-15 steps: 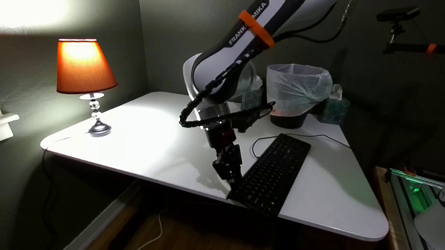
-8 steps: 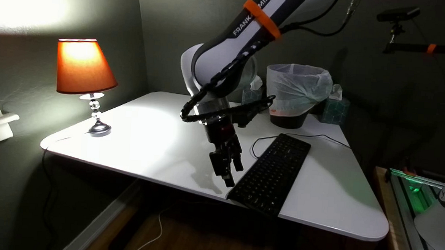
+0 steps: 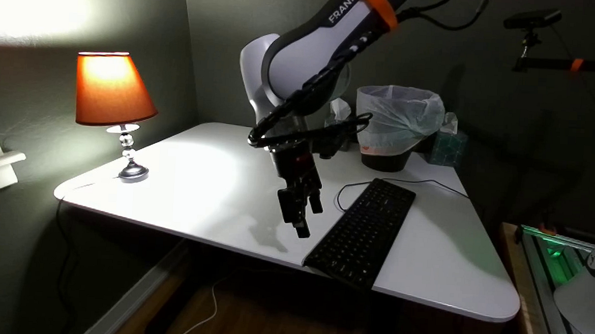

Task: Press a key at the far left end of the keyboard

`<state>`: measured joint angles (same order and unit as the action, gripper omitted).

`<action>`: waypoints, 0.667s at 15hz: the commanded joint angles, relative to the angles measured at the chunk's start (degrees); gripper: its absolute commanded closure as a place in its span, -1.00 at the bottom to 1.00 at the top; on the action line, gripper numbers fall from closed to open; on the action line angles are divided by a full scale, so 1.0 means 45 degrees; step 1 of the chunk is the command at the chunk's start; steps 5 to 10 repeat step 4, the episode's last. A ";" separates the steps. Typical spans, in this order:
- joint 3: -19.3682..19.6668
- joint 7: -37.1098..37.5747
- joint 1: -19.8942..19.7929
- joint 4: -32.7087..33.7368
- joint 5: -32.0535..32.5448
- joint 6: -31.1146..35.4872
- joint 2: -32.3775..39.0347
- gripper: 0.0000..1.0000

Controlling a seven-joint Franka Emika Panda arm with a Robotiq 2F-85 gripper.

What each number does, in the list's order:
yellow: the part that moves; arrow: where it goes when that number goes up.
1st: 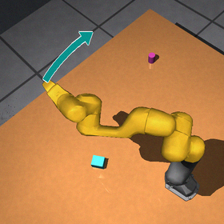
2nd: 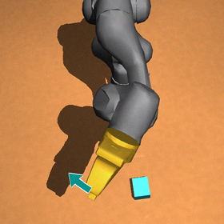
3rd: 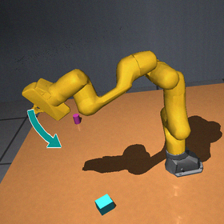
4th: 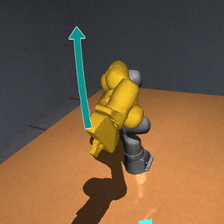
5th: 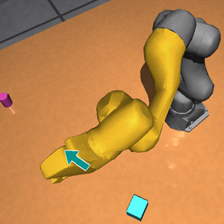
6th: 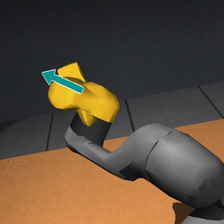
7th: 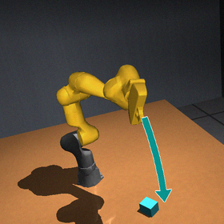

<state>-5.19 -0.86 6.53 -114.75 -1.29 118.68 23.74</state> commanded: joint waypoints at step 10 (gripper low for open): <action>-0.0023 0.0318 0.0067 -0.0253 0.0286 0.0037 -0.0400 -1.00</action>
